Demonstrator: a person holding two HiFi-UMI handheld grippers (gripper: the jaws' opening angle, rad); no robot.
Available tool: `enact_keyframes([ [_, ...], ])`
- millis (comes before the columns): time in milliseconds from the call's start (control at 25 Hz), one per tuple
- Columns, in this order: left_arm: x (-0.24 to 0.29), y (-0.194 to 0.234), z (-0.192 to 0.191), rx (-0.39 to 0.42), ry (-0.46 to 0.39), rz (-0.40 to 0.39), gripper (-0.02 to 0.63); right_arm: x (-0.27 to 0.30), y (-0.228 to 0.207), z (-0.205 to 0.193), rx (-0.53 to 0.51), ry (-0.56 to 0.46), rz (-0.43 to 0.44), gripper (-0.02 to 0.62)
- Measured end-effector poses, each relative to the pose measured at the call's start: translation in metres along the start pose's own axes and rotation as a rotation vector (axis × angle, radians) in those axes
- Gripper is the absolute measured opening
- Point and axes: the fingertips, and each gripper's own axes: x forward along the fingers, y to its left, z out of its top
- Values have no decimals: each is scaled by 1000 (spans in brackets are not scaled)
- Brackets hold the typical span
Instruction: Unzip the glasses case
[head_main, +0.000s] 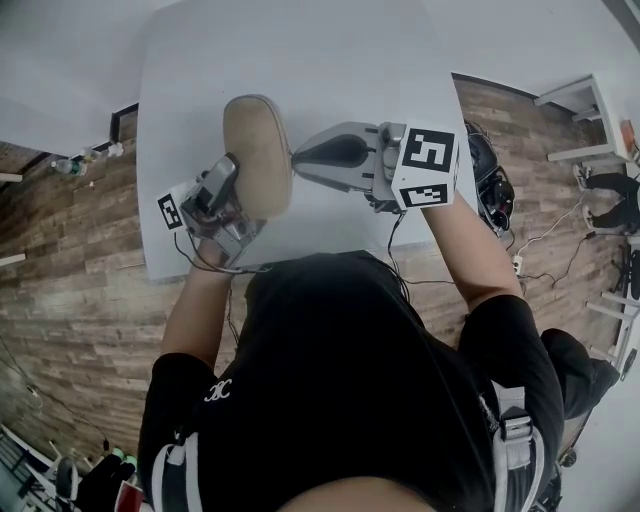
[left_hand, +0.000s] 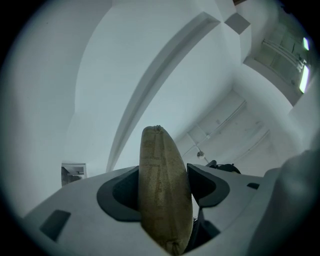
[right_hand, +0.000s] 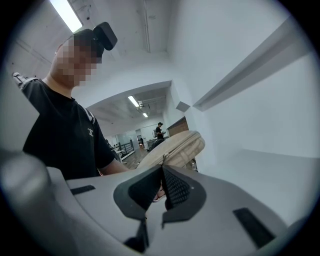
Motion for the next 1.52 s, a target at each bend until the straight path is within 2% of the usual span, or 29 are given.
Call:
enact_keyframes([
  [160, -5, -4, 8, 76, -56, 48, 284, -1, -2, 2, 22, -9, 0, 20],
  [280, -10, -2, 13, 112, -93, 98, 284, 1, -4, -2, 37, 23, -3, 20],
  [440, -13, 8, 24, 113, -155, 132, 284, 4, -1, -16, 28, 108, 17, 20],
  [600, -13, 19, 30, 106, -176, 163, 284, 1, -2, -26, 31, 144, 17, 20],
  [920, -12, 37, 46, 106, -267, 270, 284, 4, 2, -45, 51, 185, 27, 19],
  [1080, -10, 43, 51, 148, -305, 337, 284, 6, 1, -51, 73, 185, 16, 19],
  [1280, -10, 51, 48, 216, -305, 418, 284, 11, 5, -64, 80, 208, 6, 20],
  [1520, -4, 68, 42, 236, -307, 495, 284, 16, 7, -75, 31, 266, -19, 19],
])
